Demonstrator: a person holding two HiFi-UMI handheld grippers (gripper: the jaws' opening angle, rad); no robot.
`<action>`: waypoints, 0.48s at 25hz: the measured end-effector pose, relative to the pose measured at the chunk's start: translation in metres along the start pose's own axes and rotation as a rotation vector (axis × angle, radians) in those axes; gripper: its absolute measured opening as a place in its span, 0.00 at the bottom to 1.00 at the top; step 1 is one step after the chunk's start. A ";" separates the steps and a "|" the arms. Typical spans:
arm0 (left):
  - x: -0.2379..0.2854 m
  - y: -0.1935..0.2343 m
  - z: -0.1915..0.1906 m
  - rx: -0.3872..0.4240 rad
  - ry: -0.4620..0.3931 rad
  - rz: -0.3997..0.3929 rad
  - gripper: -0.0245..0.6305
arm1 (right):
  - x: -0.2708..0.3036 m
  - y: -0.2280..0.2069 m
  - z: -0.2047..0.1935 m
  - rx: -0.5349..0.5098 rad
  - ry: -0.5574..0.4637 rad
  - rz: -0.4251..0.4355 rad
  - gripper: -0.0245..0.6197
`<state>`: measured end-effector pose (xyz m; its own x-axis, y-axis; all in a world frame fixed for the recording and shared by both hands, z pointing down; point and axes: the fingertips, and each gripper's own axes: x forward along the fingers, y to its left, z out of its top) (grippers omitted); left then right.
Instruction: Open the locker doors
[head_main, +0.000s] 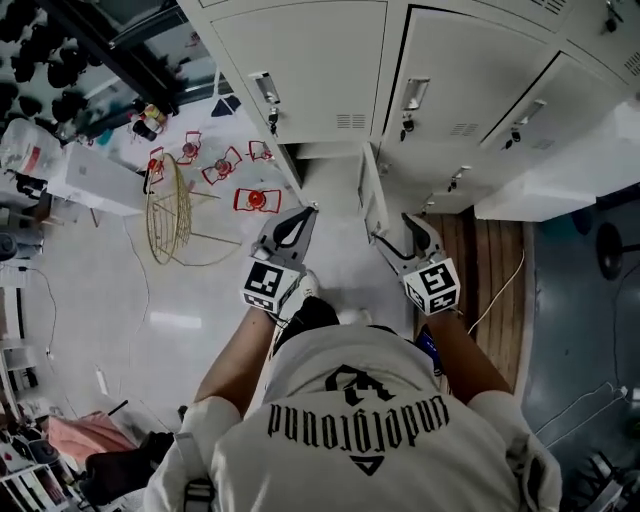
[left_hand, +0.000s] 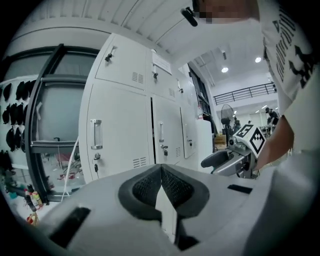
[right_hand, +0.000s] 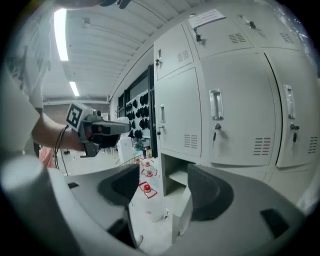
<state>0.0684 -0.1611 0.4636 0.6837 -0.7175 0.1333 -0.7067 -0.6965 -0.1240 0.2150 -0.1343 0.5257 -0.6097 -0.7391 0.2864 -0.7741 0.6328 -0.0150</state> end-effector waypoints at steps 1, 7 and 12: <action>-0.006 -0.003 0.010 -0.005 -0.009 0.007 0.05 | -0.006 0.005 0.013 0.002 -0.014 0.007 0.51; -0.029 -0.020 0.057 0.005 -0.064 0.050 0.05 | -0.028 0.026 0.073 -0.028 -0.114 0.060 0.51; -0.041 -0.022 0.073 -0.008 -0.071 0.095 0.05 | -0.034 0.032 0.098 -0.040 -0.166 0.088 0.50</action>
<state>0.0695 -0.1169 0.3893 0.6248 -0.7791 0.0516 -0.7700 -0.6258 -0.1245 0.1938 -0.1117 0.4216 -0.6969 -0.7064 0.1238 -0.7114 0.7028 0.0059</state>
